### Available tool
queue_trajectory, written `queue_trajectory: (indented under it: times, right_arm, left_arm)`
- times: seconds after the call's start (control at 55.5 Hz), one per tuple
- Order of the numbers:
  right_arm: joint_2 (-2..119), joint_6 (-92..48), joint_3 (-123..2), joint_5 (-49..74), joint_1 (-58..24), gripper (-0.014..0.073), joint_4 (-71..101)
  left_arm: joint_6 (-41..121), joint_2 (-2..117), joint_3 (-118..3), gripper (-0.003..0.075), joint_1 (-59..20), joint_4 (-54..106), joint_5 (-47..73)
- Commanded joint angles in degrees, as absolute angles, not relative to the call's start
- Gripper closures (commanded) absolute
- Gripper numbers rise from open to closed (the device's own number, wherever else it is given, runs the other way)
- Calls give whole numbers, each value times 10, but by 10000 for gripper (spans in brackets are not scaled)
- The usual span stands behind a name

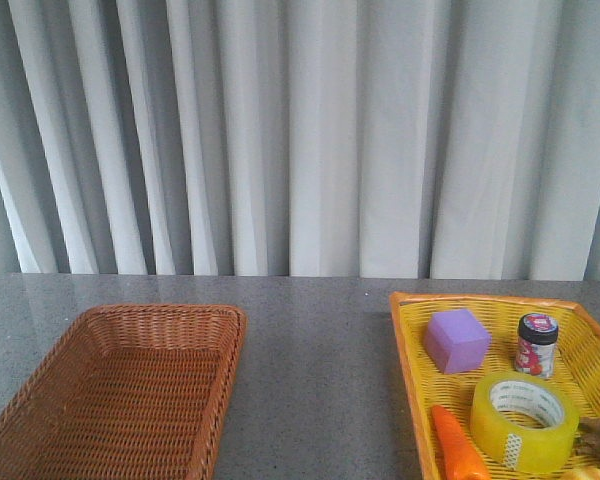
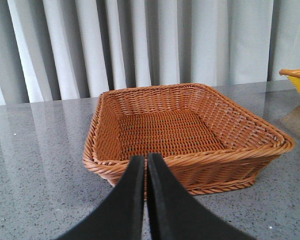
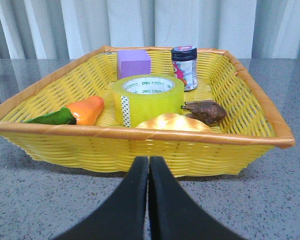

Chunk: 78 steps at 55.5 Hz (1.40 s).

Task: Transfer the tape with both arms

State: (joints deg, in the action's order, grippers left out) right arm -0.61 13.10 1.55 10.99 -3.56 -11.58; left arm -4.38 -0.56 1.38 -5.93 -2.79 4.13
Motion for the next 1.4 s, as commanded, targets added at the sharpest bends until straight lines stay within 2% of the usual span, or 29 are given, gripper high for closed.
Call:
queue_trajectory:
  times: [0.0,0.702,0.9,1.386]
  right_arm:
    - [-12,134,17,65,-31,598,-117]
    - [-12,156,17,56,-31,598,-111]
    - [-12,206,17,39,-31,598,-75]
    - [-12,206,17,5,-31,598,96]
  left_arm:
    - [-49,-15,7,726,-58,-27,0]
    - [-49,-15,7,726,-58,-27,0]
    - [-49,-15,7,726,-58,-27,0]
    - [-49,-15,7,726,-58,-27,0]
